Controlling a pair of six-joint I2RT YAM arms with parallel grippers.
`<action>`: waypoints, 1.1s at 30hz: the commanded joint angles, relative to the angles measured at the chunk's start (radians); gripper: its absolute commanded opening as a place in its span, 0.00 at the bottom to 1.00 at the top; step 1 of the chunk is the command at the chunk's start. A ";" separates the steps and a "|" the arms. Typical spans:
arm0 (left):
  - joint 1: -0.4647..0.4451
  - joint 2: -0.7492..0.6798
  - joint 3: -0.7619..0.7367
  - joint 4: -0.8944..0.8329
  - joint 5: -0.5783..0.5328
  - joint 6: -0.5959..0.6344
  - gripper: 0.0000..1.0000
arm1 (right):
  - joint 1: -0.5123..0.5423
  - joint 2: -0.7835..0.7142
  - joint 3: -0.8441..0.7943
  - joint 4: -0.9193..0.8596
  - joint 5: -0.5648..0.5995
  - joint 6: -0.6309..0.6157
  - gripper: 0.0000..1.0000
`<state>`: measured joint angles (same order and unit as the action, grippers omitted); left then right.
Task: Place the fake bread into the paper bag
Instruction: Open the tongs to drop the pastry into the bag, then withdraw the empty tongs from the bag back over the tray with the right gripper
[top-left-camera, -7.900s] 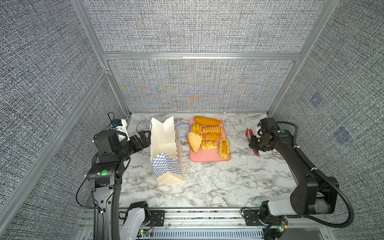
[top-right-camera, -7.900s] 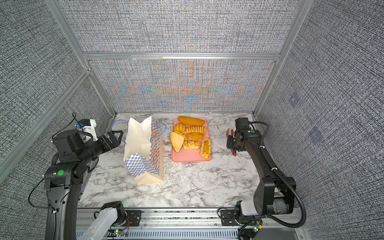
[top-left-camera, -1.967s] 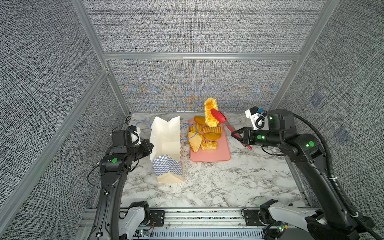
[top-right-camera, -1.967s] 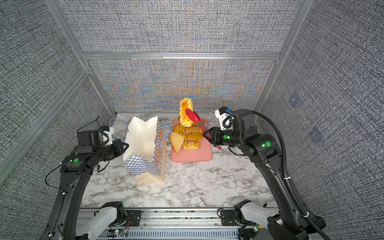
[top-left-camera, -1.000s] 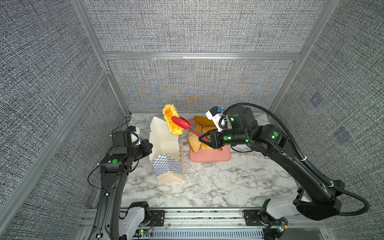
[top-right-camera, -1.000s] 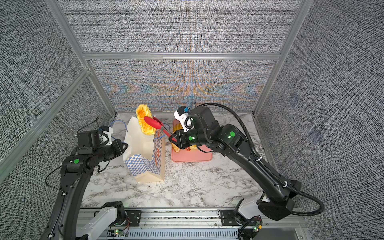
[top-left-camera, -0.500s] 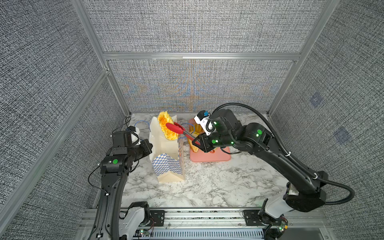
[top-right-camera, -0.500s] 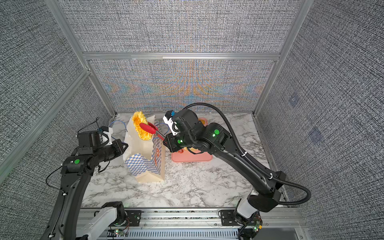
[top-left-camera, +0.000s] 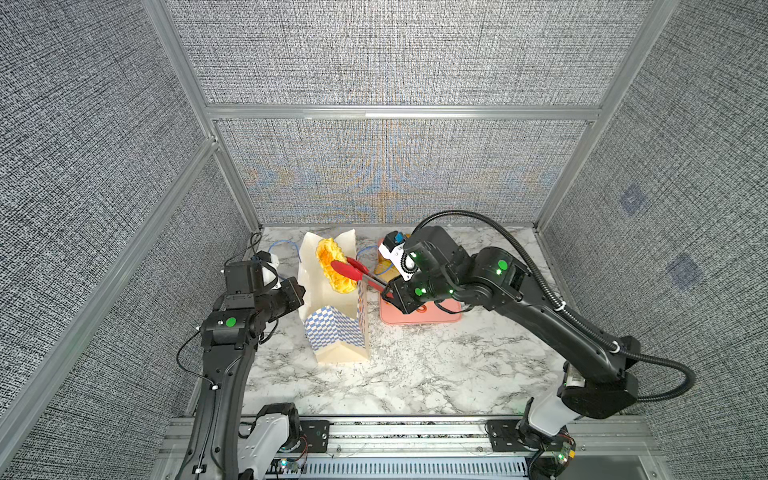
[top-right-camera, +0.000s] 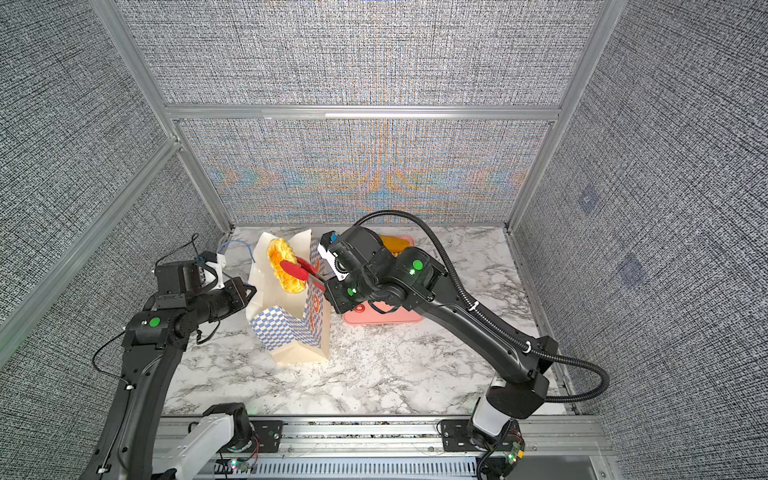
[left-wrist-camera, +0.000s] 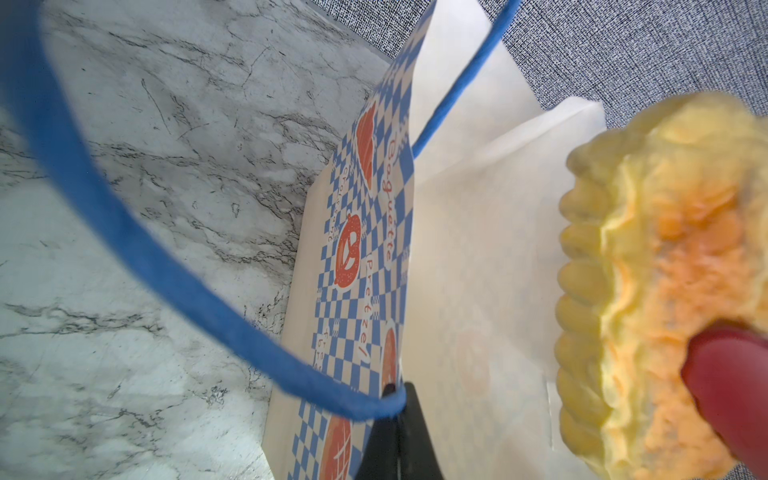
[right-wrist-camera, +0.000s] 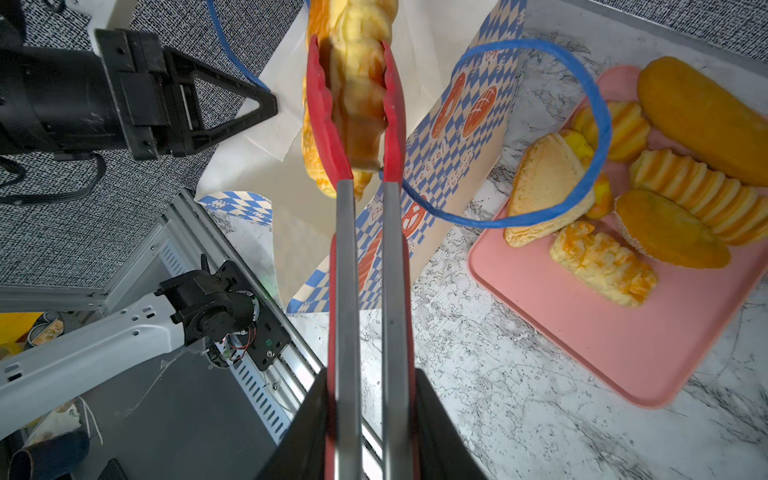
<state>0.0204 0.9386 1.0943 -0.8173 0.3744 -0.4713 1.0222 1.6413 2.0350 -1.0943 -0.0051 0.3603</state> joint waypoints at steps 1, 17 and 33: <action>0.001 -0.001 -0.002 0.029 0.000 0.000 0.00 | 0.003 0.000 0.011 0.019 0.012 -0.009 0.33; 0.001 -0.002 -0.005 0.025 0.001 0.003 0.00 | 0.003 -0.006 0.010 0.051 0.004 -0.011 0.45; 0.001 0.006 0.002 0.024 -0.003 0.005 0.00 | -0.015 -0.056 -0.001 0.101 0.077 -0.014 0.46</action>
<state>0.0208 0.9424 1.0893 -0.8097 0.3725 -0.4713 1.0142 1.5982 2.0361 -1.0367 0.0357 0.3531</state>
